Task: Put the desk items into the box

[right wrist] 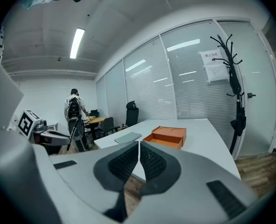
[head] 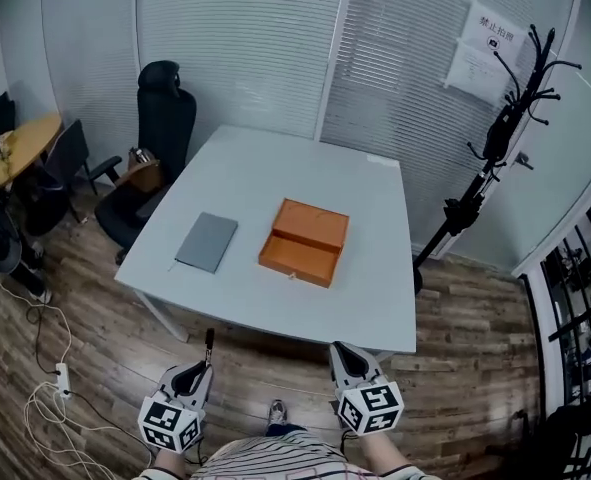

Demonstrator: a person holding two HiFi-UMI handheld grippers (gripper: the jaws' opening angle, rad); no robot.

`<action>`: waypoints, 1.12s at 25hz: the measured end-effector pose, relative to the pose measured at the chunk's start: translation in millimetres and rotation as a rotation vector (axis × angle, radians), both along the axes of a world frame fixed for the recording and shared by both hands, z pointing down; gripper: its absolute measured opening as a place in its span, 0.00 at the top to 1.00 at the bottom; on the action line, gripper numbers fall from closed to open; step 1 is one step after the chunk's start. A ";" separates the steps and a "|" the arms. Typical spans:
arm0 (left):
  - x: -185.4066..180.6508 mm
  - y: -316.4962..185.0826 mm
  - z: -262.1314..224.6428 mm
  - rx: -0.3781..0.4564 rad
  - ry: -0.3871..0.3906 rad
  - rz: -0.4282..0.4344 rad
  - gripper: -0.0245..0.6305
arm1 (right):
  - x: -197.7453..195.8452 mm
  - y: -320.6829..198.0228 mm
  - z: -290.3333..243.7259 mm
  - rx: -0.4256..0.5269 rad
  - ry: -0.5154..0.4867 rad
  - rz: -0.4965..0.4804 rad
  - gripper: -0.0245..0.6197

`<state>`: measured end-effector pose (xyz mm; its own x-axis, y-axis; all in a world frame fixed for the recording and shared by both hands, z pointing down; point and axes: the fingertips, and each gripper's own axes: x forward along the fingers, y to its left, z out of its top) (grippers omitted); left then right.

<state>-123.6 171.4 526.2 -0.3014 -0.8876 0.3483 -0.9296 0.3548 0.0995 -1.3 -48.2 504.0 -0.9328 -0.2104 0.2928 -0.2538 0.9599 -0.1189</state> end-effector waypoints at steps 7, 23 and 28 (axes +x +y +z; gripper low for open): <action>-37.7 -77.2 -1.5 -0.019 -0.033 0.087 0.88 | -28.5 -54.8 7.0 -0.009 0.015 0.031 0.92; -116.8 -188.6 -22.3 -0.069 -0.170 0.273 0.88 | -75.9 -114.6 19.1 -0.022 0.060 0.077 0.92; -150.5 -231.1 -39.3 -0.076 -0.196 0.381 0.88 | -86.4 -130.6 16.7 -0.031 0.052 0.190 0.92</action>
<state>-274.1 -59.7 486.9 -0.0243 -0.9222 0.3859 -0.9943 -0.0176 -0.1048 -87.7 -178.8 520.7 -0.8607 -0.3710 0.3488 -0.4363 0.8904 -0.1295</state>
